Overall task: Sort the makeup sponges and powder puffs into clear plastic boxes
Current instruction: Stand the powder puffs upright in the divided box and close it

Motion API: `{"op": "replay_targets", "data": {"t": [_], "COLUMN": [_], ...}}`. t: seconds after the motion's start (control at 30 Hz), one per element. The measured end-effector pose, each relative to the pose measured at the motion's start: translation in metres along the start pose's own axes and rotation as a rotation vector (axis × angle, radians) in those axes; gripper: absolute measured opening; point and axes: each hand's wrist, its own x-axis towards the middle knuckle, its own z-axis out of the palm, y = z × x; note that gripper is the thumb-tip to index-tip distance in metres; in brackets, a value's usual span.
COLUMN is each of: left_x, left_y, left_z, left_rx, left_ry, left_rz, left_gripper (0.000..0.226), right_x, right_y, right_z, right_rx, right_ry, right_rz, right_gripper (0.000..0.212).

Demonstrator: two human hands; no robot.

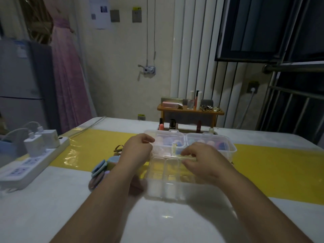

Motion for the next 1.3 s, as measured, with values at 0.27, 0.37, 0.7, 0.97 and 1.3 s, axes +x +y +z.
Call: {"op": "replay_targets", "data": {"t": [0.27,0.37,0.7,0.97,1.3], "left_x": [0.008,0.006,0.000,-0.001,-0.002], "left_y": [-0.020,-0.026,-0.043,-0.041,-0.042], "left_z": [-0.038,-0.052,-0.049,-0.037,-0.014], "left_rx": [0.451,0.593,0.662,0.357,-0.152], "left_ry": [0.068,0.118,0.010,0.232,0.146], "left_rz": [-0.058,-0.058,0.018,0.244,0.291], "left_gripper": [0.029,0.017,0.010,0.010,0.024], "right_x": [0.023,0.021,0.011,0.007,0.006], "right_y": [-0.027,-0.025,-0.019,-0.020,-0.025], "right_z": [0.028,0.033,0.036,0.034,0.032], "right_rx": [-0.029,-0.094,-0.083,-0.027,0.120], "right_ry": [-0.088,-0.054,-0.032,0.014,0.078], "right_rz": [-0.077,-0.095,-0.145,-0.160,-0.200], "right_gripper": [0.034,0.039,0.042,0.035,0.029]}}
